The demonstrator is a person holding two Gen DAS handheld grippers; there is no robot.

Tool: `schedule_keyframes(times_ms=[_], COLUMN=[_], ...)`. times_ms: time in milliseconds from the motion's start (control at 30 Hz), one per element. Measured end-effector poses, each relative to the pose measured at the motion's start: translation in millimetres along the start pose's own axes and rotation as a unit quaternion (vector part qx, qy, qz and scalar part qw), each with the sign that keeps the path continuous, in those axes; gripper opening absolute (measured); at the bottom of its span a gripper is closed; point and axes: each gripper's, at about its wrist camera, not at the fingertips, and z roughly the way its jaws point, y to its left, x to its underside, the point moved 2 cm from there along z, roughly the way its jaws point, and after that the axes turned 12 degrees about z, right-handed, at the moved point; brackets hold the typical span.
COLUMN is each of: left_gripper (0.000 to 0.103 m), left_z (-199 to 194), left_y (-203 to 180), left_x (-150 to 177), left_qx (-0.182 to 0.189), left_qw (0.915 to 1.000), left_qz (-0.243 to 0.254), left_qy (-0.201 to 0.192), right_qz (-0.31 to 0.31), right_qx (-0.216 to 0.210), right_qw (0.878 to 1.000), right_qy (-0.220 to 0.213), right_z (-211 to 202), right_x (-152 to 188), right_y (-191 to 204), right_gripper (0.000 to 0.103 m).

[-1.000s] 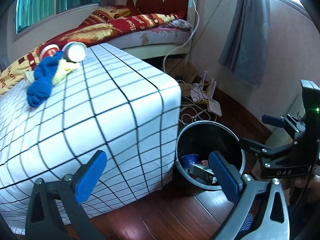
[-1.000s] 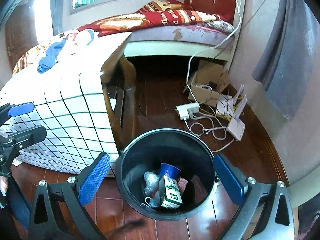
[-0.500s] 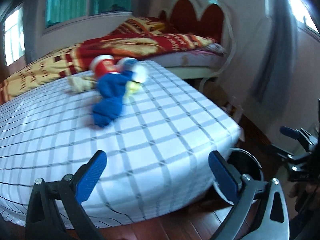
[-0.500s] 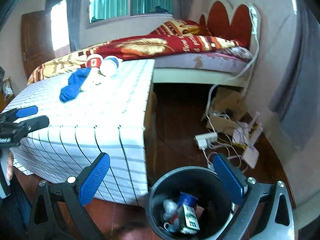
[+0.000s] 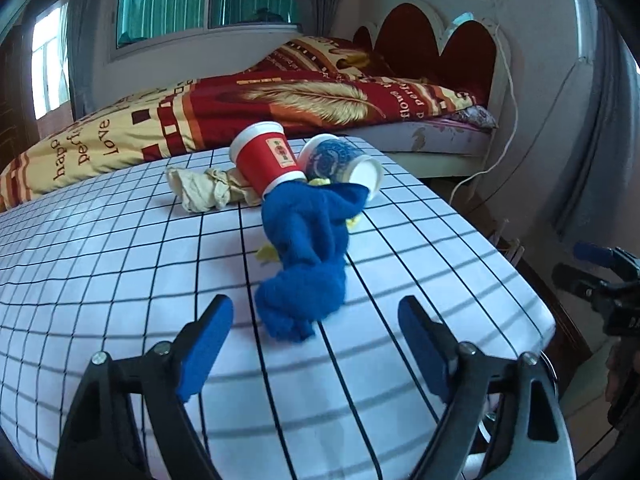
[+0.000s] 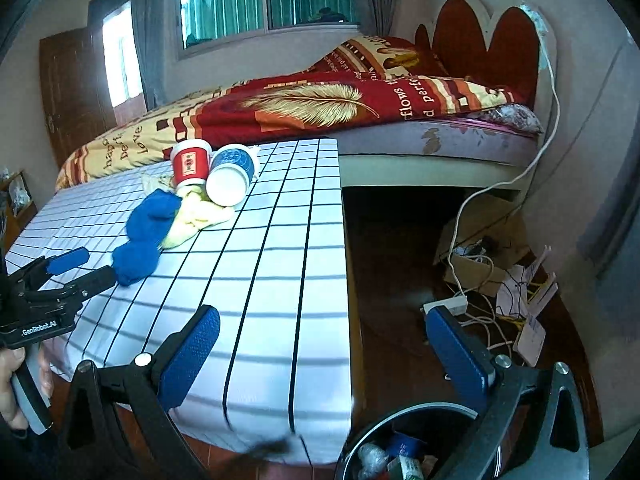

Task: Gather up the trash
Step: 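Move both tools back toward the remaining trash on the box, then grasp the blue cloth with the left tool while the right tool grasps the blue paper cup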

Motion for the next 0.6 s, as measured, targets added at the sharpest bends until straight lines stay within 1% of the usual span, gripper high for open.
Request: schedule_keyframes(times_ms=[67,133,233,267,300,333,433,533,600], left_gripper=[0.081,0.073,0.068,0.064,0.054,0.050,0.043,0.041,0.041], left_z=[15.2,27.5,39.0,41.0,41.4,39.9,29.2,12.1,5.7], left_y=[4.1,4.8,6.2,7.6,9.1,12.0,17.9,30.0,42.5], left_x=[-2.6,-1.8,-1.2,-1.4,-1.7,-1.5,1.5,5.6,8.1], left_qx=[0.007,0.014,0.021,0.025,0.030,0.037,0.041,0.035,0.028], left_qw=[0.9999,0.9995,0.9989,0.9987,0.9985,0.9983,0.9985,0.9988,0.9987], left_qz=[-0.006,-0.011,-0.017,-0.020,-0.024,-0.031,-0.031,-0.033,-0.041], left_qy=[0.012,0.026,0.038,0.038,0.038,0.034,0.020,0.001,-0.004], right_qz=[-0.005,-0.009,-0.006,-0.005,-0.004,-0.003,-0.002,-0.008,-0.012], right_qx=[0.001,0.002,-0.001,-0.003,-0.006,-0.012,-0.031,-0.046,-0.061], right_qw=[1.000,1.000,1.000,1.000,0.999,0.999,0.999,0.998,0.997], right_qy=[0.005,0.013,0.024,0.029,0.032,0.035,0.041,0.039,0.037], right_z=[10.6,21.0,36.4,41.6,46.5,50.4,59.5,66.9,74.8], right_x=[-6.1,-10.5,-17.2,-19.0,-20.5,-21.5,-25.6,-30.9,-38.4], right_y=[4.6,9.3,13.4,15.7,18.4,20.9,30.2,44.4,56.2], right_gripper=[0.103,0.103,0.103,0.103,0.103,0.103,0.103,0.103,0.103])
